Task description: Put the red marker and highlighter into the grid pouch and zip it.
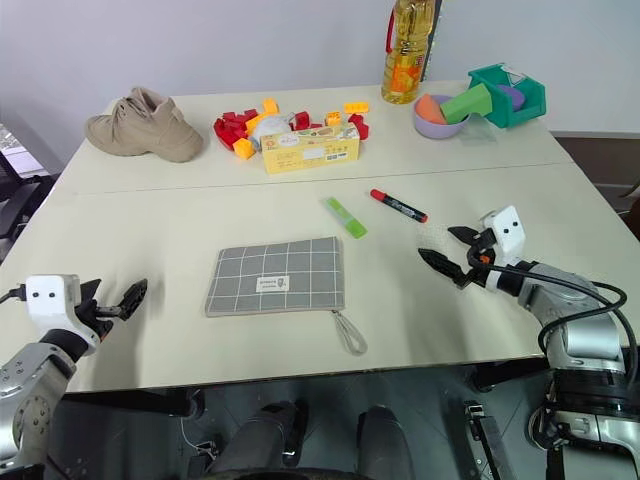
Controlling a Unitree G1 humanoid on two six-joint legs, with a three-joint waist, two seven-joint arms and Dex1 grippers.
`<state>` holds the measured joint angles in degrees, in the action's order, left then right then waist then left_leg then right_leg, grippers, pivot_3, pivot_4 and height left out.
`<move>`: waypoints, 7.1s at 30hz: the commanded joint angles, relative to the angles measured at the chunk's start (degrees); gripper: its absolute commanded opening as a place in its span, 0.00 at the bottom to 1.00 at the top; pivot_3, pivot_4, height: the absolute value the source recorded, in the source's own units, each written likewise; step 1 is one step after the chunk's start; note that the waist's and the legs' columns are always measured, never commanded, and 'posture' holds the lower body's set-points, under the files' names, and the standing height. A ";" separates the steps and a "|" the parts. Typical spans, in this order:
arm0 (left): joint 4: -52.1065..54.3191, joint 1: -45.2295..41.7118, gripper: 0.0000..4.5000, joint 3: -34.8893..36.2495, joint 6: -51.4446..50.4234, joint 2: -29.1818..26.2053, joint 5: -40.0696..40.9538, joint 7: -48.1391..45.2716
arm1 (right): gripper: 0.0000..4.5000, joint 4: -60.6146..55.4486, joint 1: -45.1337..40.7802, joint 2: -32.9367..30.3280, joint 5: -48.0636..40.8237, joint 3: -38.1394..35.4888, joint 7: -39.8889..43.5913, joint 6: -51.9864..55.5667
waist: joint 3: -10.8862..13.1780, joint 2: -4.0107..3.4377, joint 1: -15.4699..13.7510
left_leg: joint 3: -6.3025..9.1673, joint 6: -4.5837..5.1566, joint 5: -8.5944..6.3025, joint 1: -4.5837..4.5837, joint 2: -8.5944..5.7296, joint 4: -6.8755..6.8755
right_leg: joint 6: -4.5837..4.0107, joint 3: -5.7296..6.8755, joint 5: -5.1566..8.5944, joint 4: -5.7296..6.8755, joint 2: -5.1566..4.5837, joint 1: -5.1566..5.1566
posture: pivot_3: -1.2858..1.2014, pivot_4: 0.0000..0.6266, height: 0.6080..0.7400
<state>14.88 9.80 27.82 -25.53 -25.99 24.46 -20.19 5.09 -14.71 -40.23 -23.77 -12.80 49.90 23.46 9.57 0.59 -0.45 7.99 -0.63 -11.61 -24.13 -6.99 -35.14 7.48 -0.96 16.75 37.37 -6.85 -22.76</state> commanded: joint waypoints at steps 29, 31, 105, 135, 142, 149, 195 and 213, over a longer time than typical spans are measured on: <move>-1.15 -2.74 1.00 -5.75 8.42 -1.02 -4.74 -4.40 | 0.02 -13.15 -9.53 18.10 6.72 21.80 -11.73 5.60 | 0.00 0.01 -0.18 | 0.00 0.00 -0.01 -0.03 -0.04 0.01 | 0.00 0.01 -0.01 -0.04 0.03 -0.29 | 0.52 0.24 1.00; -1.11 -2.01 1.00 -6.66 9.75 -2.40 -5.99 -6.10 | 0.02 -10.15 -9.74 19.01 9.79 24.18 -13.83 6.52 | -0.01 0.02 -0.10 | 0.00 -0.01 0.00 -0.03 -0.02 0.03 | 0.00 0.01 -0.01 -0.02 0.05 -0.34 | 0.52 0.24 1.00; -8.70 -15.36 0.00 -30.15 33.41 4.27 -20.57 -1.35 | 0.96 -7.29 -19.06 23.06 9.65 17.12 -17.09 6.62 | -0.01 0.00 1.08 | -0.06 -0.12 0.10 -0.08 -0.06 0.03 | 0.02 -0.11 -0.02 0.44 0.07 -0.40 | 0.52 0.24 1.00; -8.10 -17.04 0.00 -33.95 29.18 9.98 -29.05 1.59 | 0.01 -19.29 -21.21 20.51 16.83 33.56 -11.82 10.28 | -0.02 0.00 1.07 | -0.05 -0.12 0.10 -0.10 -0.07 0.02 | 0.03 -0.10 -0.02 0.43 0.07 -0.42 | 0.52 0.24 1.00; -7.66 -19.03 0.00 -34.04 26.03 13.42 -29.74 4.33 | 0.01 -24.67 -22.80 21.58 15.06 39.33 -6.19 11.95 | -0.02 0.01 1.10 | -0.04 -0.12 0.10 -0.11 -0.07 0.02 | 0.03 -0.08 -0.02 0.43 0.07 -0.42 | 0.52 0.24 1.00; -7.36 -19.81 0.00 -33.66 24.54 15.12 -30.50 6.27 | 0.01 -23.81 -23.51 22.46 14.74 39.07 -5.44 13.20 | -0.02 0.02 1.09 | -0.03 -0.12 0.10 -0.11 -0.07 0.01 | 0.03 -0.07 -0.02 0.43 0.08 -0.42 | 0.52 0.24 1.00; -11.79 -21.89 0.00 -28.20 23.57 11.26 -29.17 7.91 | 0.19 -16.81 -19.43 8.07 10.30 16.97 -6.86 14.69 | -0.01 0.03 1.08 | -0.05 -0.14 0.11 -0.21 -0.06 0.00 | 0.03 -0.07 -0.02 0.47 0.08 -0.49 | 0.52 0.24 1.00; -10.04 -21.06 0.00 -30.49 24.18 12.37 -28.39 4.56 | 0.19 -17.11 -20.23 9.88 10.02 20.29 -7.17 16.93 | -0.01 0.04 1.04 | -0.05 -0.14 0.11 -0.21 -0.07 -0.02 | 0.03 -0.07 -0.02 0.46 0.06 -0.49 | 0.52 0.24 1.00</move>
<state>2.38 -11.48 -1.83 -2.92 -13.59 -4.47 -15.07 -11.02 -33.71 -30.37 -13.69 7.83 42.76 40.95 9.55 0.62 0.59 7.94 -0.78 -11.50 -24.34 -7.06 -35.16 7.51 -1.03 16.73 37.83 -6.78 -23.25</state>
